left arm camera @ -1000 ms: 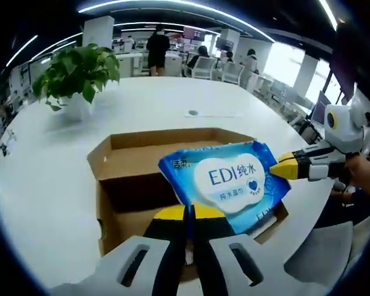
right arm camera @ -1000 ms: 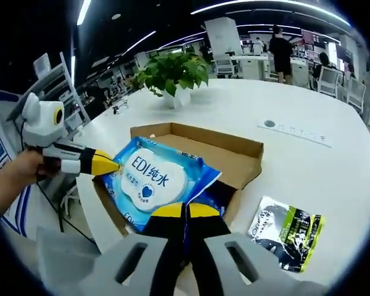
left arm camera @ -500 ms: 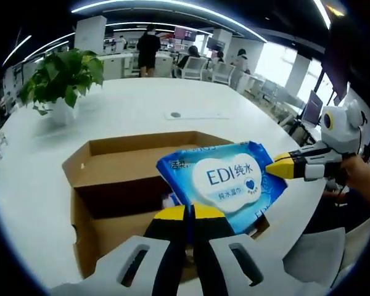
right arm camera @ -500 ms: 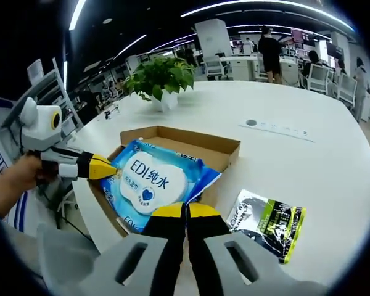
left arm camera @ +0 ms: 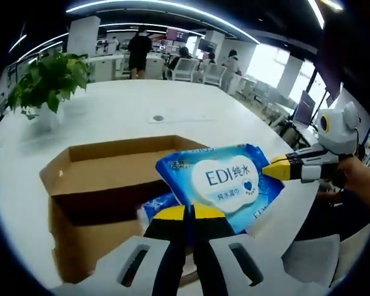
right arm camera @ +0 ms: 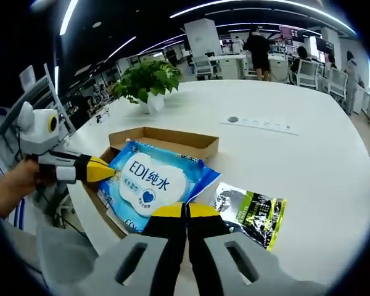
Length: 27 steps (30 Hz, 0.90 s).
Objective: Operate the shoe box by opening the lid, removing the specified soft item, and placing it in the target area until the item is outside and the box remains undamaged.
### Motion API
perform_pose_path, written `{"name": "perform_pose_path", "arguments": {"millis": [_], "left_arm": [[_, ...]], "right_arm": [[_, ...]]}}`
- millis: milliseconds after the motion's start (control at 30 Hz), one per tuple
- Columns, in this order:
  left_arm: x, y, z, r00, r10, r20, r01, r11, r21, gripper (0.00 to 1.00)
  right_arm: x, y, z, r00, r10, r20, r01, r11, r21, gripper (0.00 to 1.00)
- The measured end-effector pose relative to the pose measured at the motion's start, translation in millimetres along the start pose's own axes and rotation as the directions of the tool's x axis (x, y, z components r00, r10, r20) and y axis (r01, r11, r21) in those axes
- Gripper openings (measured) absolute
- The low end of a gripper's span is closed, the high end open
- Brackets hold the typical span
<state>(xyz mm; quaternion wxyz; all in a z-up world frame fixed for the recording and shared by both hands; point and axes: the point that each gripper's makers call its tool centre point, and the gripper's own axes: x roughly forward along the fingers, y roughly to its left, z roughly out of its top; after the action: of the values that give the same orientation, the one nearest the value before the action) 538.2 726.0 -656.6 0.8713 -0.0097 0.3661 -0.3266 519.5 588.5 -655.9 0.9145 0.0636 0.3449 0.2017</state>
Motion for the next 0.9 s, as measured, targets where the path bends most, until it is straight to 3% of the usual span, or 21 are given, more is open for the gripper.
{"name": "perform_pose_path", "arguments": {"millis": [900], "left_arm": [[43, -56.2, 8.2, 0.998, -0.062, -0.020, 0.063, 0.996, 0.065, 0.00]], "right_arm": [[-29, -62, -11.2, 0.996, -0.087, 0.006, 0.087, 0.994, 0.069, 0.00]]}}
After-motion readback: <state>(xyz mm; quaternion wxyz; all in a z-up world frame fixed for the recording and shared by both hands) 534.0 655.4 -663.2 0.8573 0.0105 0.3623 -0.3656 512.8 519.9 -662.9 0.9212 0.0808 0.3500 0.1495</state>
